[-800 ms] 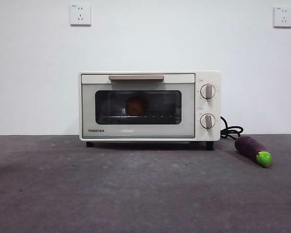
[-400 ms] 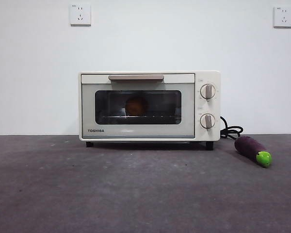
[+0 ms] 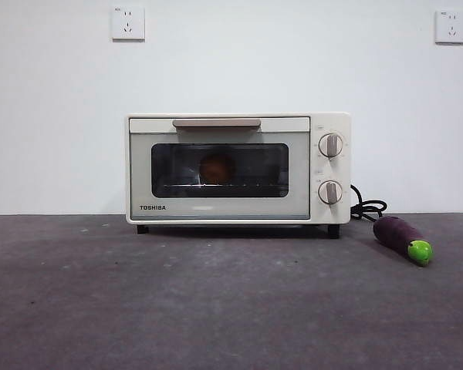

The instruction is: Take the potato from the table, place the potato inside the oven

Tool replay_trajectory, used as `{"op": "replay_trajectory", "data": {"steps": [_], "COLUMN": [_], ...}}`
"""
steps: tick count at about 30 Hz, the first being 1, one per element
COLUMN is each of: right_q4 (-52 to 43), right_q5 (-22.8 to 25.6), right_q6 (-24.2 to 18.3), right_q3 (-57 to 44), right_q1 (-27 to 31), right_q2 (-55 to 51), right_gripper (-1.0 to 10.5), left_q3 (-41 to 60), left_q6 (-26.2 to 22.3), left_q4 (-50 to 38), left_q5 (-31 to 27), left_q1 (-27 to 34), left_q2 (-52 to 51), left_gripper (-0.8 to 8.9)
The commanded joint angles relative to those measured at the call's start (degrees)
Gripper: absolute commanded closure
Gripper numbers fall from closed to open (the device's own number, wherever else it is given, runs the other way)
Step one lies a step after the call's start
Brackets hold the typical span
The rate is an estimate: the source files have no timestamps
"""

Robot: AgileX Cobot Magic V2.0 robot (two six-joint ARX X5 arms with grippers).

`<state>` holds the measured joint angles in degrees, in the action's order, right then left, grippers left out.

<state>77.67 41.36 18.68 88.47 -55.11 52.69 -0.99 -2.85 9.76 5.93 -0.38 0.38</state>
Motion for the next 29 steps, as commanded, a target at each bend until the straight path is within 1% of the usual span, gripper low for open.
{"op": "replay_trajectory", "data": {"steps": [1,15,16,18,20,23,24,25,27,28,29], "right_q4": [1.22,1.22,1.22,1.22,1.22,-0.72,-3.93,-8.52,-19.17,-24.3,-28.2], "right_q5": [0.04,0.04,0.11,2.47,5.31,9.66,10.6,10.47,8.31,6.08,3.69], "right_q6": [0.63,0.63,0.31,-4.48,-5.46,-5.7,-5.6,-5.22,-2.95,-2.01,-2.23], "right_q3": [-0.35,-0.35,-0.35,-0.35,-0.37,-0.87,-1.79,-3.21,-7.48,-10.38,-13.16], "right_q1": [-0.07,-0.04,-0.04,-0.04,1.07,6.05,8.83,12.02,18.05,21.22,23.8], "right_q2": [-0.07,-0.07,-0.07,-0.07,-0.2,-1.51,-2.38,-3.76,-7.06,-9.16,-10.99], "right_gripper": [9.5,9.5,9.5,9.5,9.5,9.5,9.5,9.5,9.5,9.5,9.5], "left_q3": [0.55,0.55,0.55,0.55,0.55,0.55,0.55,0.55,0.55,0.55,0.55], "left_q6": [0.13,0.13,0.13,0.13,0.13,0.13,0.13,0.13,0.13,0.13,0.13], "left_q4": [-0.44,-0.44,-0.44,-0.44,-0.44,-0.44,-0.44,-0.44,-0.44,-0.44,-0.44], "left_q5": [0.02,0.02,0.02,0.02,0.02,0.02,0.02,0.02,0.02,0.02,0.02], "left_q1": [0.2,0.2,0.2,0.2,0.2,0.2,0.2,0.2,0.2,0.2,0.2], "left_q2": [0.17,0.87,0.87,0.87,0.87,0.87,0.9,0.9,0.9,0.92,0.98], "left_gripper": [8.18,8.17,8.18,8.18,8.18,8.18,8.17,8.18,8.17,8.17,8.18]}}
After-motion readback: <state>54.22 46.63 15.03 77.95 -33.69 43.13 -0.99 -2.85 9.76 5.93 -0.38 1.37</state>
